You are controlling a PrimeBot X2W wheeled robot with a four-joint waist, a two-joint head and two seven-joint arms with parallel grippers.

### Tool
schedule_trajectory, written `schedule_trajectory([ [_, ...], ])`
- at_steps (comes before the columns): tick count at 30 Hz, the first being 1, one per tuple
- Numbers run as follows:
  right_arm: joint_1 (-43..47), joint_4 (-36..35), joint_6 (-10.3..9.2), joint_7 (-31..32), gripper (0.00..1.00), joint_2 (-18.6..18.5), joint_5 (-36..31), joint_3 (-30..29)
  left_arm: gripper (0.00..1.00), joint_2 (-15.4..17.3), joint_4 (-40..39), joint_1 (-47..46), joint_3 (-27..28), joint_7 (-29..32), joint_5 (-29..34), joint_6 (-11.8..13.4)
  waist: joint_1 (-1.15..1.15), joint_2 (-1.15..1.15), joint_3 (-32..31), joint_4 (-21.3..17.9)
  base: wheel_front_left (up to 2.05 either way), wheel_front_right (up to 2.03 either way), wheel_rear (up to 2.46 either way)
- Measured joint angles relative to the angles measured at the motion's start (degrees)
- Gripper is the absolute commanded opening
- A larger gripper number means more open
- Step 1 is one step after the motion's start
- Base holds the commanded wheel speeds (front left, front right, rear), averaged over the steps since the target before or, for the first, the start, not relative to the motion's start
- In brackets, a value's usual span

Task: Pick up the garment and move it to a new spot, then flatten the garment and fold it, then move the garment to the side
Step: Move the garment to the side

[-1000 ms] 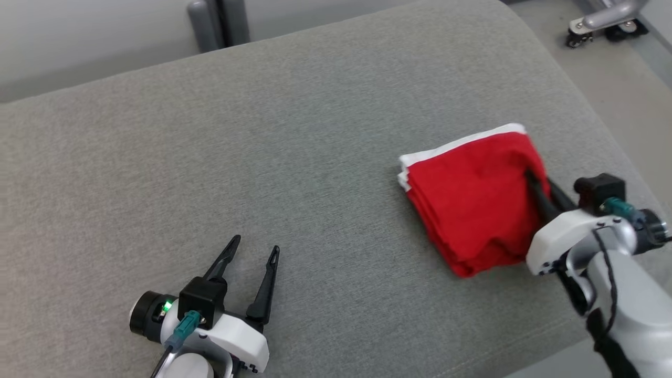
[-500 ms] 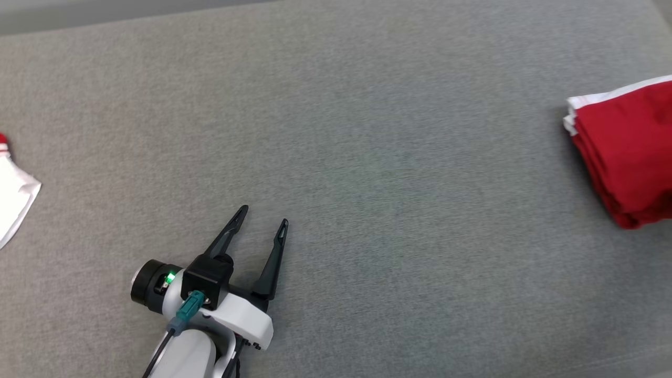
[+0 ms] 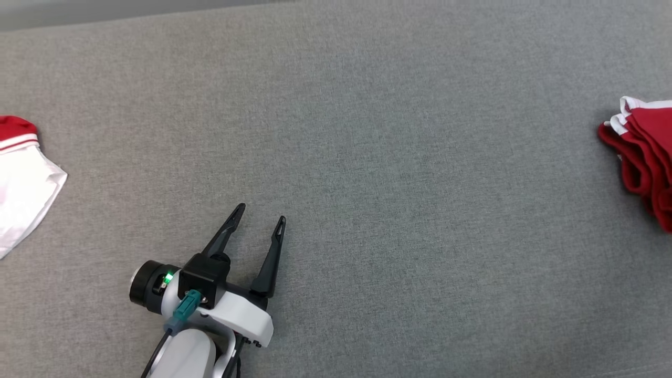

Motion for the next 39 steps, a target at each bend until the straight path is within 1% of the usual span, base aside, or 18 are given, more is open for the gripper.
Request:
schedule_trajectory([
  [3,0.64,-5.14,0.0,0.0,1.0,4.78,1.08,2.29,1.0,0.0,-0.18,0.2,0.25,0.0,-0.58,0.94,0.0,0.0,-1.26,0.13,0.0,0.0,0.0],
  [7,4.74,-11.59,0.0,-0.01,1.0,10.06,5.13,7.19,1.0,-0.02,-0.25,1.09,0.97,0.0,-1.57,2.38,0.0,0.0,-3.21,0.46,0.0,0.0,0.0],
  [12,11.18,-17.5,0.0,-0.01,1.0,13.24,11.76,13.18,1.0,-0.02,-0.23,2.04,2.01,0.0,-2.41,3.8,0.0,0.0,-5.69,1.6,0.0,0.0,0.0],
  [15,15.71,-19.52,0.0,-0.01,1.0,14.91,14.67,16.06,1.0,0.0,-0.08,2.9,2.68,0.0,-2.93,4.59,0.0,0.0,-7.14,2.66,0.0,0.0,0.0],
  [21,23.68,-20.89,0.0,0.0,1.0,16.78,18.14,20.65,1.0,0.01,0.36,4.94,4.6,0.0,-3.71,6.09,0.0,0.0,-10.41,4.88,0.0,0.0,0.0],
  [25,27.49,-21.81,0.0,0.0,1.0,16.94,19.6,22.42,1.0,0.01,0.88,6.84,6.27,0.0,-3.99,7.03,0.0,0.0,-12.79,6.04,0.0,0.0,0.0],
  [28,29.36,-22.82,0.0,0.0,1.0,17.01,22.21,23.98,1.0,0.02,1.15,8.1,7.79,0.0,-4.24,7.43,0.0,0.0,-14.48,6.69,0.0,0.0,0.0],
  [33,32.45,-24.31,0.0,0.0,1.0,17.03,24.51,25.44,1.0,0.02,1.54,10.51,10.29,0.0,-4.37,7.88,0.0,0.0,-17.44,7.19,0.0,0.0,0.0],
  [39,34.9,-25.26,0.0,0.0,1.0,17.04,25.93,26.71,1.0,0.01,1.54,12.25,11.82,0.0,-4.78,8.17,0.0,0.0,-20.2,6.94,0.0,0.0,0.0],
])
